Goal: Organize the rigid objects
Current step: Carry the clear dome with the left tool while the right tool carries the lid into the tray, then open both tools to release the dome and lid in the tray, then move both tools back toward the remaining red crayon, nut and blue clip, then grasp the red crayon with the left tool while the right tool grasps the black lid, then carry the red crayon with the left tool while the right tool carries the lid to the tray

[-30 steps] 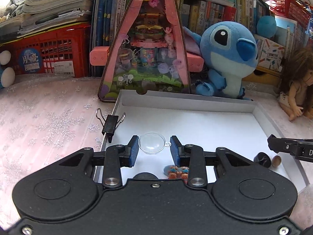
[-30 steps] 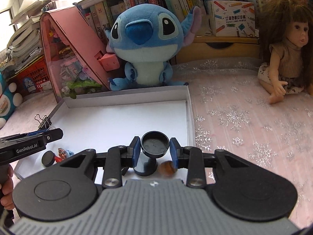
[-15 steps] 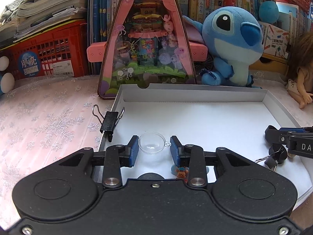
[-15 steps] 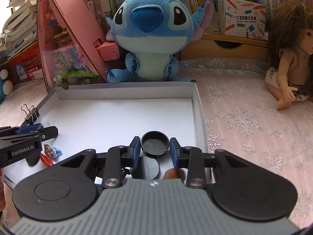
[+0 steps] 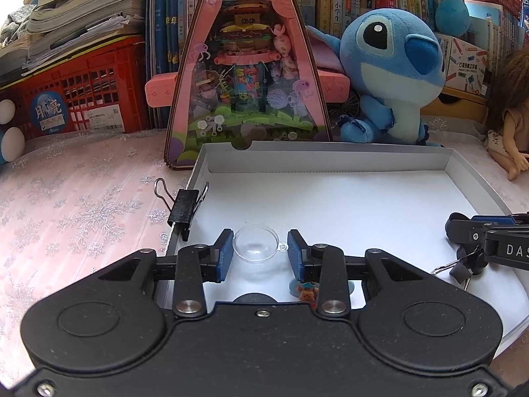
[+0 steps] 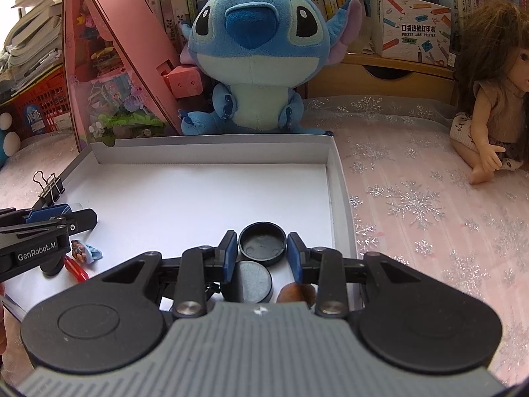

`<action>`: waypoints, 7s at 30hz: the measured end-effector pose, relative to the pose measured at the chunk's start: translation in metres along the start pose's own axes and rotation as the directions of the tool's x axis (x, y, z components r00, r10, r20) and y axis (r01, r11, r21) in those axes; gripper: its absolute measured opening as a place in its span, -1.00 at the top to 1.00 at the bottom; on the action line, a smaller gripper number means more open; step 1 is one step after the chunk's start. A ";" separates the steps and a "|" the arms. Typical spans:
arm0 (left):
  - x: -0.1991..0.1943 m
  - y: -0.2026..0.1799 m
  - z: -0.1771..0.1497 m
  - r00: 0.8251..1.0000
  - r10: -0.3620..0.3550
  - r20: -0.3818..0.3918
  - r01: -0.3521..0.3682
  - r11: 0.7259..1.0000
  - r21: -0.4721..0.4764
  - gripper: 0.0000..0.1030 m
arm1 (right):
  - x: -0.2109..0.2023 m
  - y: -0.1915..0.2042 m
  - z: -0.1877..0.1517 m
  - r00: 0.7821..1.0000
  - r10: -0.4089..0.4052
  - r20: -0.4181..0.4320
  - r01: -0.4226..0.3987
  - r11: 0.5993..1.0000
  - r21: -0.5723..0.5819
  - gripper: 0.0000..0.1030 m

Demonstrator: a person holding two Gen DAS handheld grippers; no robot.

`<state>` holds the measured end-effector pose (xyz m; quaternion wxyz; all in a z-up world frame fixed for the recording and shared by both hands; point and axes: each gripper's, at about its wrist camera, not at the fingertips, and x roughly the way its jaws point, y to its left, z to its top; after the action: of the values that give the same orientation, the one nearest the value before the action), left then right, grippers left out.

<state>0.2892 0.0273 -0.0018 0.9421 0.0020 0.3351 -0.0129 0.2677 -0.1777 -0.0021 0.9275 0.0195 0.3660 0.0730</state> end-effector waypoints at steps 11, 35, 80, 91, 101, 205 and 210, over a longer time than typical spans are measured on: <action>-0.014 -0.005 -0.003 1.000 -0.007 0.014 0.007 1.000 0.003 -0.43 | -0.021 -0.002 -0.003 0.997 0.042 0.067 -0.043 0.999 0.019 -0.36; -0.098 -0.020 -0.035 0.993 -0.108 0.052 0.104 0.992 0.077 -0.60 | -0.093 0.004 -0.038 0.982 0.076 0.175 -0.057 0.992 -0.111 -0.69; -0.211 -0.033 -0.162 0.957 -0.280 0.071 0.249 0.925 0.289 -0.64 | -0.187 0.019 -0.173 0.969 0.126 0.213 -0.027 0.909 -0.416 -0.98; -0.203 -0.041 -0.166 0.950 -0.310 0.033 0.288 0.912 0.291 -0.35 | -0.187 0.014 -0.188 0.972 0.088 0.219 0.009 0.913 -0.408 -0.98; -0.195 -0.047 -0.167 0.940 -0.341 0.033 0.324 0.917 0.234 0.20 | -0.187 0.018 -0.197 0.974 0.117 0.195 -0.028 0.912 -0.410 -0.98; -0.111 0.020 0.005 0.982 -0.176 0.066 0.181 0.980 -0.085 0.20 | -0.120 -0.032 -0.040 0.984 0.111 0.140 -0.115 0.993 0.015 0.29; -0.076 0.020 0.031 0.985 -0.171 0.023 0.173 0.979 -0.107 0.20 | -0.098 -0.041 -0.008 0.984 0.134 0.116 -0.143 0.988 0.066 0.29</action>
<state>0.2503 0.0483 0.0699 0.9385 -0.0780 0.3276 -0.0761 0.1961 -0.2334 0.0549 0.9378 0.0833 0.3141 0.1225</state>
